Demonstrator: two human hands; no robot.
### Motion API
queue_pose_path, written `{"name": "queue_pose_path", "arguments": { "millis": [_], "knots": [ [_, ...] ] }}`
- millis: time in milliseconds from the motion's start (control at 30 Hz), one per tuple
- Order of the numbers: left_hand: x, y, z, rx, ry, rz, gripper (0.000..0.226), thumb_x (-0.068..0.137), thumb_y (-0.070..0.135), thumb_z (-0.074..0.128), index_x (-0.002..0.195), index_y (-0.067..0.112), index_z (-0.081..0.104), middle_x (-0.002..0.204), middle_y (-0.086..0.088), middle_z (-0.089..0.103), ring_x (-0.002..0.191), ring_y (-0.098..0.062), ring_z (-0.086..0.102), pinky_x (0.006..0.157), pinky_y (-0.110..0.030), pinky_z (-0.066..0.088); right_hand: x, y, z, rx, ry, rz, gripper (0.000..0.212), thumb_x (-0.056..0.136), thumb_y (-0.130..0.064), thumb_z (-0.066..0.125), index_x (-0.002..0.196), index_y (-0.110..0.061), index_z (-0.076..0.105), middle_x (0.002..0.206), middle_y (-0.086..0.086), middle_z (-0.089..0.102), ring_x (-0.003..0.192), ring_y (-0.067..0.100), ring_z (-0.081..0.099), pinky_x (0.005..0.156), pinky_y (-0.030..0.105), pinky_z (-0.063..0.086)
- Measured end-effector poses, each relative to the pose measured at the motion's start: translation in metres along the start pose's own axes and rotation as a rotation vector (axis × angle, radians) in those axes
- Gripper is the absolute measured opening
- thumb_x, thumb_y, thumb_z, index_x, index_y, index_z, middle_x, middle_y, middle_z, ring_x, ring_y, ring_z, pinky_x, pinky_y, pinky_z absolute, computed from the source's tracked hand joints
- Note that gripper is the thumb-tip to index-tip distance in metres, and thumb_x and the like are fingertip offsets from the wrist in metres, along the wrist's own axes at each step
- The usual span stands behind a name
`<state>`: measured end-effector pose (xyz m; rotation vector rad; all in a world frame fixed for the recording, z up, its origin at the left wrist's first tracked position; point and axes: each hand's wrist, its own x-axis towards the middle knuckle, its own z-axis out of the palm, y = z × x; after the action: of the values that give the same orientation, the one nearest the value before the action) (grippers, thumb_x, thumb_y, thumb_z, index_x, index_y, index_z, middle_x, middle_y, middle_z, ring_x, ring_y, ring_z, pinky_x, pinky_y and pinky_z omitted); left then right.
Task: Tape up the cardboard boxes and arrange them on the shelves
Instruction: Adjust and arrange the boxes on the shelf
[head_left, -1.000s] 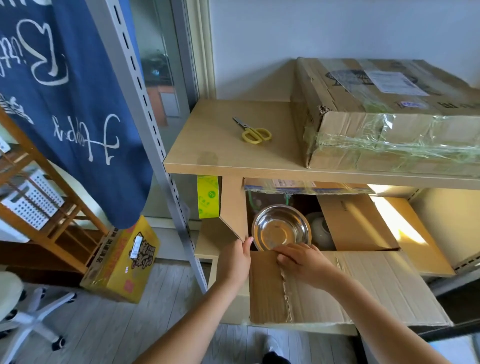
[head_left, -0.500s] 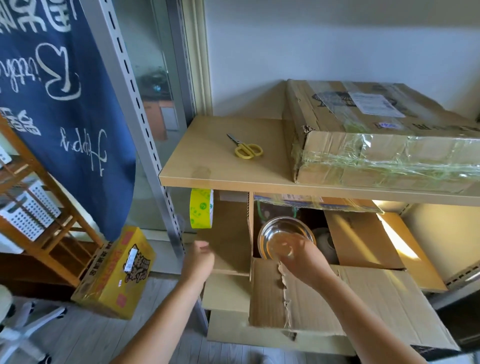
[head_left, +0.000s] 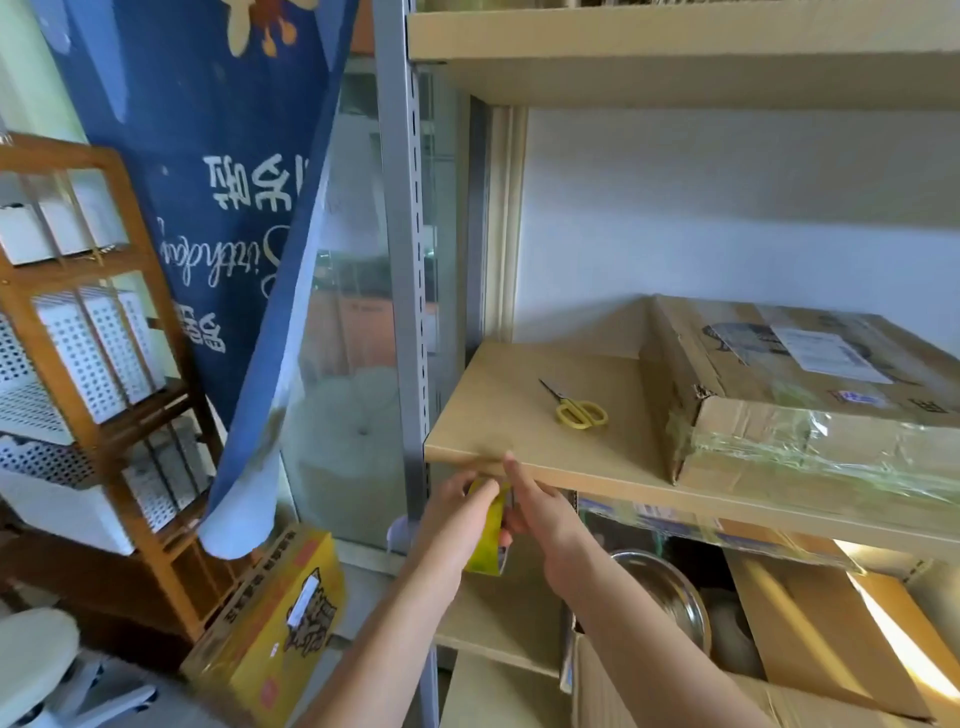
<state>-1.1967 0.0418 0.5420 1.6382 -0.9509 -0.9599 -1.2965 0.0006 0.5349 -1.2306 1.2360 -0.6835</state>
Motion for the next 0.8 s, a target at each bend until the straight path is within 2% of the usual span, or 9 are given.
{"name": "queue_pose_path", "arguments": {
  "millis": [100, 200, 267, 333, 433, 500, 567, 700, 800],
  "knots": [
    [-0.014, 0.022, -0.008, 0.034, -0.012, 0.049, 0.027, 0.098, 0.023, 0.049, 0.082, 0.007, 0.065, 0.058, -0.008, 0.068, 0.042, -0.014, 0.054, 0.052, -0.023, 0.049, -0.001, -0.006, 0.011, 0.305, -0.042, 0.036, 0.054, 0.092, -0.050, 0.058, 0.055, -0.011, 0.049, 0.035, 0.005, 0.036, 0.035, 0.019, 0.041, 0.060, 0.030, 0.043],
    [-0.034, 0.034, -0.014, 0.035, -0.028, 0.083, 0.027, 0.097, 0.017, 0.048, 0.073, 0.010, 0.058, 0.055, -0.008, 0.067, 0.044, -0.017, 0.051, 0.056, -0.026, 0.046, -0.010, -0.010, 0.013, 0.327, -0.112, -0.028, 0.039, 0.098, -0.013, 0.046, 0.062, -0.001, 0.054, 0.031, 0.007, 0.032, 0.027, 0.019, 0.033, 0.040, 0.025, 0.033],
    [-0.051, 0.036, -0.016, -0.061, -0.046, 0.162, 0.016, 0.099, 0.021, 0.049, 0.088, 0.020, 0.061, 0.055, -0.007, 0.067, 0.046, -0.018, 0.052, 0.057, -0.029, 0.046, -0.022, -0.019, 0.004, 0.274, -0.103, -0.087, 0.027, 0.094, -0.007, 0.049, 0.078, 0.005, 0.067, 0.036, 0.011, 0.042, 0.030, 0.022, 0.037, 0.043, 0.028, 0.034],
    [-0.067, 0.035, -0.009, -0.193, -0.047, 0.181, 0.011, 0.100, 0.027, 0.051, 0.107, 0.034, 0.055, 0.060, -0.007, 0.068, 0.051, -0.019, 0.057, 0.059, -0.032, 0.048, -0.027, -0.024, -0.012, 0.286, -0.063, -0.163, 0.017, 0.093, -0.011, 0.059, 0.097, -0.001, 0.073, 0.053, 0.015, 0.060, 0.035, 0.023, 0.047, 0.045, 0.029, 0.041],
    [-0.079, 0.015, 0.021, -0.136, -0.139, 0.112, 0.022, 0.095, 0.043, 0.054, 0.108, 0.055, 0.040, 0.082, 0.000, 0.071, 0.069, -0.011, 0.068, 0.071, -0.029, 0.058, -0.032, 0.005, -0.047, 0.143, 0.127, -0.241, 0.012, 0.090, -0.021, 0.067, 0.097, -0.017, 0.076, 0.082, 0.009, 0.075, 0.059, 0.022, 0.065, 0.060, 0.041, 0.056],
    [-0.089, 0.002, 0.046, -0.073, -0.248, 0.046, 0.020, 0.096, 0.032, 0.054, 0.105, 0.044, 0.040, 0.084, 0.008, 0.064, 0.064, -0.003, 0.064, 0.062, -0.024, 0.055, -0.037, 0.040, -0.072, 0.095, 0.246, -0.178, 0.009, 0.089, -0.023, 0.069, 0.093, -0.019, 0.077, 0.080, 0.007, 0.075, 0.057, 0.025, 0.061, 0.049, 0.036, 0.052],
    [-0.098, -0.011, 0.075, -0.091, -0.345, -0.032, 0.022, 0.095, 0.018, 0.053, 0.109, 0.033, 0.047, 0.087, -0.003, 0.069, 0.061, -0.010, 0.065, 0.056, -0.026, 0.056, -0.045, 0.071, -0.093, 0.065, 0.320, -0.115, 0.011, 0.089, -0.024, 0.070, 0.095, -0.018, 0.077, 0.076, 0.011, 0.074, 0.048, 0.022, 0.054, 0.041, 0.028, 0.042],
    [-0.102, -0.048, 0.112, 0.014, -0.445, -0.253, 0.043, 0.068, 0.041, 0.059, 0.107, 0.022, 0.058, 0.092, -0.008, 0.073, 0.079, -0.024, 0.072, 0.071, -0.042, 0.061, -0.046, 0.120, -0.116, -0.034, 0.321, -0.034, 0.017, 0.087, -0.012, 0.070, 0.080, -0.024, 0.080, 0.075, 0.004, 0.074, 0.068, 0.018, 0.063, 0.069, 0.039, 0.053],
    [-0.113, -0.077, 0.125, 0.168, -0.469, -0.386, 0.024, 0.094, 0.041, 0.052, 0.106, 0.023, 0.061, 0.104, -0.002, 0.068, 0.093, -0.018, 0.066, 0.079, -0.027, 0.054, -0.027, 0.141, -0.125, -0.174, 0.407, -0.028, 0.021, 0.086, -0.015, 0.072, 0.077, -0.033, 0.079, 0.071, -0.009, 0.070, 0.073, 0.011, 0.063, 0.074, 0.035, 0.052]
  ]
}}
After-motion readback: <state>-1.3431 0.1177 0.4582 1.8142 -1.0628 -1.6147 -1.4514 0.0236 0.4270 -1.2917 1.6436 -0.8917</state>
